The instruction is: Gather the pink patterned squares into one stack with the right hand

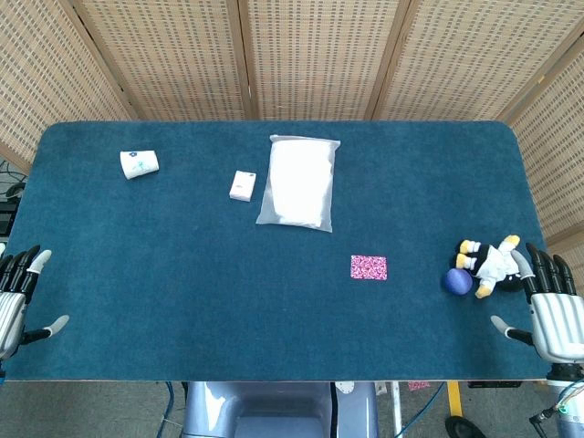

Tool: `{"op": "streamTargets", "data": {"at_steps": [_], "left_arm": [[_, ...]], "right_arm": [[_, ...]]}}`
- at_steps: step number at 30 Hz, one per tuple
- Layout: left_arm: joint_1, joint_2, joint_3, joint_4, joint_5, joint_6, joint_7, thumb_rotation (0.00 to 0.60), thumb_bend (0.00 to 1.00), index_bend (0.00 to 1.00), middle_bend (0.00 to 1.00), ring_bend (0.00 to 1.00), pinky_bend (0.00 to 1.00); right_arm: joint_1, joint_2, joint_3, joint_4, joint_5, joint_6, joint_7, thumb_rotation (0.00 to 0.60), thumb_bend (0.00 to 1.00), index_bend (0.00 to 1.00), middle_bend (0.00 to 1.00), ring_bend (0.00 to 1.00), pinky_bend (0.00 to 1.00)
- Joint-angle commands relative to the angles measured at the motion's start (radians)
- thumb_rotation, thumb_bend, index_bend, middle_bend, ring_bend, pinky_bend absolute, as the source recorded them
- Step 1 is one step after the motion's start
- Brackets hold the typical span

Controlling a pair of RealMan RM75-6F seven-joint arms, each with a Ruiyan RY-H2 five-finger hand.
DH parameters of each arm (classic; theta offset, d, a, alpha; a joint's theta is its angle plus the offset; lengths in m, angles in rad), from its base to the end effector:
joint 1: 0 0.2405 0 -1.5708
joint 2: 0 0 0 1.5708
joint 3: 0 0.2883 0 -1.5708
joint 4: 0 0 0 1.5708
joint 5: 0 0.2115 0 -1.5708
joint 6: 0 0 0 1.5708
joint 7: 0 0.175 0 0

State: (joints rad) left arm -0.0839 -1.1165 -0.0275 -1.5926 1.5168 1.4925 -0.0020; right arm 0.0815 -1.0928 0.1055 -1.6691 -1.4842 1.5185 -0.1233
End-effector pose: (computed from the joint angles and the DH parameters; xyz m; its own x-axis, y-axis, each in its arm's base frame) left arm -0.3435 0.2099 0.1709 0.4158 0.0158 0.9093 0.9094 -0.0228 -0.4154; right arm -0.3257 -0.2237 0.1912 0.4723 0.0818 0.8776 -0.8809 0.0099 0.4732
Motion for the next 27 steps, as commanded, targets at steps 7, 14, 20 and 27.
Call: {"op": "streamTargets", "data": {"at_steps": [7,14,20,27], "left_arm": [[0.0,0.003,0.001,-0.003,0.001,-0.003,-0.007,0.6,0.0,0.0,0.0,0.0,0.0],[-0.007,0.004,-0.005,-0.002,-0.013,-0.018,-0.011,0.6,0.0,0.0,0.0,0.0,0.0],[-0.009,0.008,-0.006,-0.011,-0.021,-0.026,-0.012,0.6,0.0,0.0,0.0,0.0,0.0],[-0.006,0.006,-0.004,-0.013,-0.019,-0.02,-0.006,0.6,0.0,0.0,0.0,0.0,0.0]], "right_arm": [[0.012,0.009,-0.003,0.011,-0.002,-0.026,0.032,0.6,0.0,0.0,0.0,0.0,0.0],[0.075,0.016,-0.014,0.012,-0.052,-0.113,0.052,0.6,0.25,0.0,0.0,0.0,0.0],[0.194,0.046,-0.018,-0.031,-0.092,-0.291,0.137,0.6,0.99,0.0,0.0,0.0,0.0],[0.33,0.007,-0.015,-0.015,-0.111,-0.467,0.221,0.6,1.0,0.0,0.0,0.0,0.0]]}}
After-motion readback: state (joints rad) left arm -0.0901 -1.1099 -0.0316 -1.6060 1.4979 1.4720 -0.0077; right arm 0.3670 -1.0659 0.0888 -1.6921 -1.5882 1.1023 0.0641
